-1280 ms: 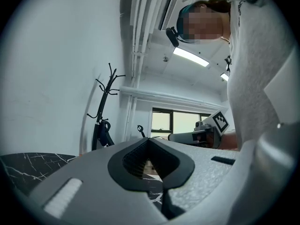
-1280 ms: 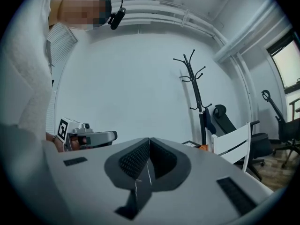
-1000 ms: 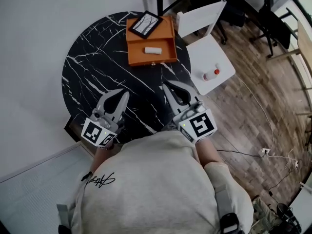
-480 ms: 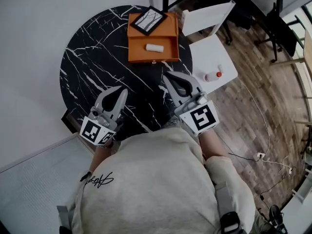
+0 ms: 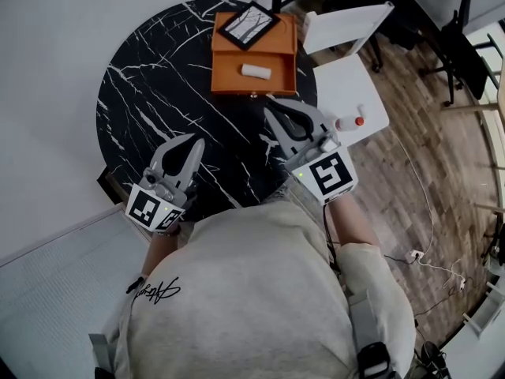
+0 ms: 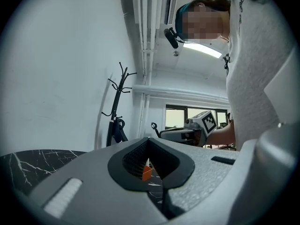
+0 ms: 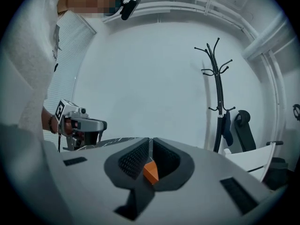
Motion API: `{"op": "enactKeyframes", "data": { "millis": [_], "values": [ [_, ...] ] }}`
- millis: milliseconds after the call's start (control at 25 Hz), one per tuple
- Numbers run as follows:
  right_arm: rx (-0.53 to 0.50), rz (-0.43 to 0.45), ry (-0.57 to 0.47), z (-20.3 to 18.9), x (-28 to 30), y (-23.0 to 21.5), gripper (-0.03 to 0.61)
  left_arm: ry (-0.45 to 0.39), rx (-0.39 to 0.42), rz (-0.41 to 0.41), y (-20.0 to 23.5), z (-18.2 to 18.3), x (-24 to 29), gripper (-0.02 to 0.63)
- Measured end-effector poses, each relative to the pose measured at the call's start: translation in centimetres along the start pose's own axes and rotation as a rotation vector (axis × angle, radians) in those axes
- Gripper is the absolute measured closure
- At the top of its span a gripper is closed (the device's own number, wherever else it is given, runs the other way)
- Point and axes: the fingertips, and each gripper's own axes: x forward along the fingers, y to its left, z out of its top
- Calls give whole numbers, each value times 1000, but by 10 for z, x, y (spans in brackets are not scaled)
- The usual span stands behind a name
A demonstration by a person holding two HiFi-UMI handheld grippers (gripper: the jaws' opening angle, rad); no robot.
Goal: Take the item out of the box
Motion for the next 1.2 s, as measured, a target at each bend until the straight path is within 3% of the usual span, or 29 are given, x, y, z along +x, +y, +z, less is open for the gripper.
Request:
{"op": "enactKeyframes", "data": {
  "millis": [160,840,1200],
  "values": [
    [-39,44,31,-13,8,-3,566,3,-1,10,1,-2,1,614],
    [-101,81,73,-27,35,-32,561,9,-24,82,7,-9,-4,614],
    [-137,118,98,-37,51,-43,515,17,-26,109,12,-12,-6,614]
  ]
}}
